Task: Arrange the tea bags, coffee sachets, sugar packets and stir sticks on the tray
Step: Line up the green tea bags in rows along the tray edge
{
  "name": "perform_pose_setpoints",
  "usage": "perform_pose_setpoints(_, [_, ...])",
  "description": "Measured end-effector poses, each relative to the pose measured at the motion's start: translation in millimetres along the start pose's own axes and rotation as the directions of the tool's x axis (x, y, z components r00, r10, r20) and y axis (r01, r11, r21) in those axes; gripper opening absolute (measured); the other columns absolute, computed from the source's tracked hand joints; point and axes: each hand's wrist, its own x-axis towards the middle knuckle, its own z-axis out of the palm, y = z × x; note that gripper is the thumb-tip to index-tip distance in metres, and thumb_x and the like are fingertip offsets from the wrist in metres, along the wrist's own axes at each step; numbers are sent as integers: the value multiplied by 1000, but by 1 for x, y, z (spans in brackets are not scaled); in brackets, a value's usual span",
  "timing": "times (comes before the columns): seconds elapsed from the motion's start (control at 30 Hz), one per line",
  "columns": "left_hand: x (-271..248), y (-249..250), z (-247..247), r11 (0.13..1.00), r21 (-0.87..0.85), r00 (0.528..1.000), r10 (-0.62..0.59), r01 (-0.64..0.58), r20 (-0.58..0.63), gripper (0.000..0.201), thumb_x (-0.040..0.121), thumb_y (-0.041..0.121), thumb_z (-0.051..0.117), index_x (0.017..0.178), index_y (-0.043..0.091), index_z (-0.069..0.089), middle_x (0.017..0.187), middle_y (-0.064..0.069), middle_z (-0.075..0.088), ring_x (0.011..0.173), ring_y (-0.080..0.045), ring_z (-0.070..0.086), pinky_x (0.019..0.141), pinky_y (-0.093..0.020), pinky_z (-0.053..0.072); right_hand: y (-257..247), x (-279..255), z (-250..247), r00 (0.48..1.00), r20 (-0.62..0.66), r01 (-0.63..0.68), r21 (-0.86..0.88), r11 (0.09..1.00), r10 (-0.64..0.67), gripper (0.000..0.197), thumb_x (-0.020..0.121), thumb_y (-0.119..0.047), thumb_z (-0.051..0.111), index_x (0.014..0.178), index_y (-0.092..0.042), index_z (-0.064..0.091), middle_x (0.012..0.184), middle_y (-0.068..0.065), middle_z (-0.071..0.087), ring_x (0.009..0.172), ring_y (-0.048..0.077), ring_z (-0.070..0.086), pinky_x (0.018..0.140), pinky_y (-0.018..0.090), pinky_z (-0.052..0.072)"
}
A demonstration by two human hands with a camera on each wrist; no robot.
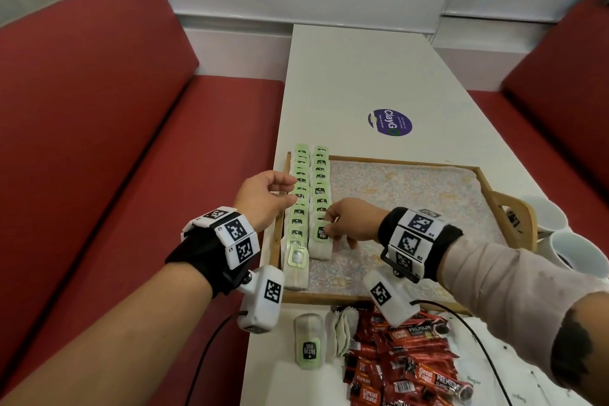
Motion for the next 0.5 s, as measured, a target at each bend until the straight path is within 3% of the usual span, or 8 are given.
perform_pose_setpoints(0.1, [0, -1, 0, 1000, -4, 1000, -3, 3, -2, 30, 81, -1, 69, 86, 27, 61, 97, 1, 65, 75, -4, 58, 63, -16, 43, 0, 5, -1, 1000, -30, -11, -45, 999, 9, 19, 94, -19, 58, 76, -12, 57, 72, 0, 66, 44, 9, 52, 46, 17, 42])
perform_pose_setpoints(0.27, [1, -2, -1, 1000, 0, 1000, -4, 4, -4, 29, 81, -1, 69, 88, 27, 61, 98, 0, 66, 78, -6, 59, 65, -18, 45, -3, 10, -2, 996, -87, -19, -100, 995, 10, 18, 89, -23, 65, 79, -9, 64, 86, 12, 73, 48, 12, 53, 52, 21, 45])
perform_pose_setpoints(0.5, [1, -2, -2, 1000, 25, 1000, -3, 3, -8, 28, 82, 1, 69, 89, 27, 61, 98, 1, 66, 77, -6, 59, 64, -18, 44, -4, 10, -3, 997, -64, -48, -149, 988, 39, 21, 90, -23, 62, 85, -4, 69, 91, 13, 74, 54, 15, 56, 63, 26, 50])
